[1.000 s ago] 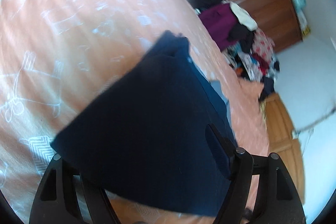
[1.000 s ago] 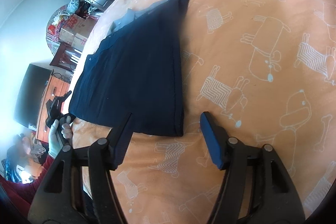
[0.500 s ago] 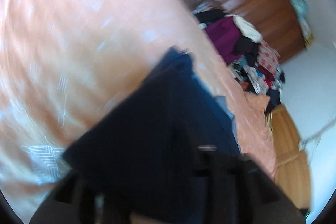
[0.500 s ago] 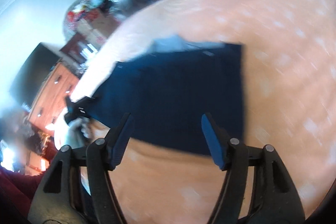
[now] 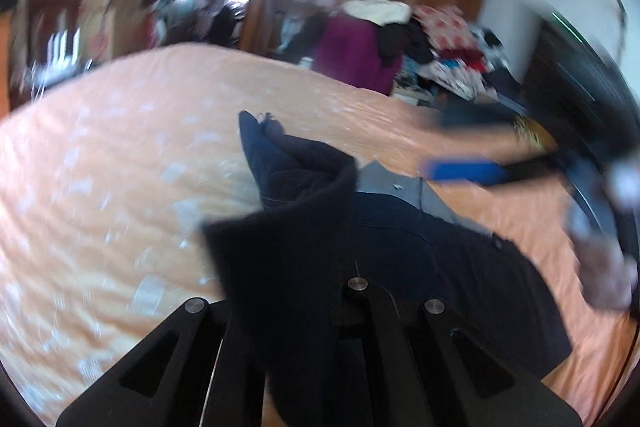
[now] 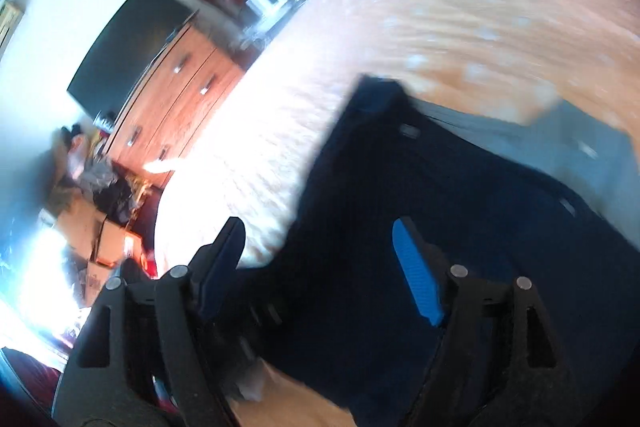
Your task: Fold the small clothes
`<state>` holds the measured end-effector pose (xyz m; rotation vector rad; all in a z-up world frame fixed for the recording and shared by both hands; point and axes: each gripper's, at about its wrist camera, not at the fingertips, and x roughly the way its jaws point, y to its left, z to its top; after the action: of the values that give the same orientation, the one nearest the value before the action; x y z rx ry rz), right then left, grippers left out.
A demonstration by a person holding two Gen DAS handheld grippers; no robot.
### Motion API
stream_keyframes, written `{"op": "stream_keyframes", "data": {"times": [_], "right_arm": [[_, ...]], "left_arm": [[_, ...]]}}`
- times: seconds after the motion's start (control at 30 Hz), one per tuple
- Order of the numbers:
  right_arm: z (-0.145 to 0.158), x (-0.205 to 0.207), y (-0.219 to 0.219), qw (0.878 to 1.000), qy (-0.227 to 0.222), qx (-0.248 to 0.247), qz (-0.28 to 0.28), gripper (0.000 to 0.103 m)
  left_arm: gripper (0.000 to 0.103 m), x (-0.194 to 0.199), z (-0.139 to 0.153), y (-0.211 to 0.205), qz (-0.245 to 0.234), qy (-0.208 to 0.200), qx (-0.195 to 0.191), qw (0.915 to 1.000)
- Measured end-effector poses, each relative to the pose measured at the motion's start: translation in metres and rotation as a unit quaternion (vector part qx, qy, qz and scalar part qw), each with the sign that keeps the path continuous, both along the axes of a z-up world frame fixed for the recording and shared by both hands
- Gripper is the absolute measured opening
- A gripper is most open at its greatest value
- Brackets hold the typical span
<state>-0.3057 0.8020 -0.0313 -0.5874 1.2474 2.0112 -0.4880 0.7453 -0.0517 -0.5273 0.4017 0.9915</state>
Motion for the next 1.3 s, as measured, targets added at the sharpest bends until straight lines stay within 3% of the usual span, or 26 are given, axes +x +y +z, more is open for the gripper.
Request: {"op": "stream_keyframes", "data": {"times": [0.1,0.2,0.27,0.3,0.43,0.57,0.7,0.87,0.97,1.07,1.2,1.27,1.3], "right_arm": [[-0.015,-0.017,0.017,0.998,-0.052,-0.018,0.006,0.082],[-0.038,-0.003,0.023,0.996,-0.079,-0.042,-0.019,0.080],[-0.049,0.021,0.019,0.997,-0.037,-0.047,-0.047,0.053],[-0.054,0.032,0.014,0.997,-0.011,-0.050,-0.057,0.022],[-0.044,0.092,-0.044,0.990,0.014,0.007,-0.141,0.012],[-0.033,0.169,-0.119,0.978,0.035,0.030,-0.203,0.011],[-0.043,0.228,-0.157,0.966,0.068,0.020,-0.248,0.011],[-0.106,0.292,-0.176,0.945,0.127,-0.040,-0.298,0.011],[-0.129,0.301,-0.176,0.941,0.131,-0.058,-0.307,0.012],[-0.141,0.308,-0.172,0.938,0.157,-0.066,-0.301,0.012],[-0.154,0.324,-0.183,0.929,0.216,-0.091,-0.286,0.018],[-0.143,0.324,-0.197,0.934,0.203,-0.092,-0.280,0.032],[-0.139,0.324,-0.204,0.935,0.200,-0.094,-0.276,0.048]], "left_arm": [[0.002,0.019,0.007,-0.007,-0.024,0.030,0.026,0.9989],[0.003,0.041,0.011,-0.013,-0.052,0.049,0.049,0.9962],[0.004,0.056,0.012,-0.019,-0.073,0.057,0.061,0.9938],[0.004,0.064,0.013,-0.022,-0.087,0.061,0.064,0.9923],[0.004,0.107,0.020,-0.038,-0.155,0.069,0.064,0.9833],[0.007,0.162,0.030,-0.070,-0.261,0.070,0.061,0.9610],[0.010,0.226,0.024,-0.103,-0.345,0.086,0.043,0.9336],[0.015,0.287,-0.010,-0.114,-0.394,0.116,-0.004,0.9119],[0.021,0.316,-0.042,-0.114,-0.414,0.150,-0.036,0.8974],[0.023,0.335,-0.062,-0.111,-0.412,0.165,-0.051,0.8949],[0.029,0.339,-0.057,-0.110,-0.413,0.173,-0.055,0.8927],[0.029,0.329,-0.047,-0.112,-0.416,0.175,-0.055,0.8909],[0.030,0.312,-0.036,-0.118,-0.419,0.166,-0.047,0.8915]]}}
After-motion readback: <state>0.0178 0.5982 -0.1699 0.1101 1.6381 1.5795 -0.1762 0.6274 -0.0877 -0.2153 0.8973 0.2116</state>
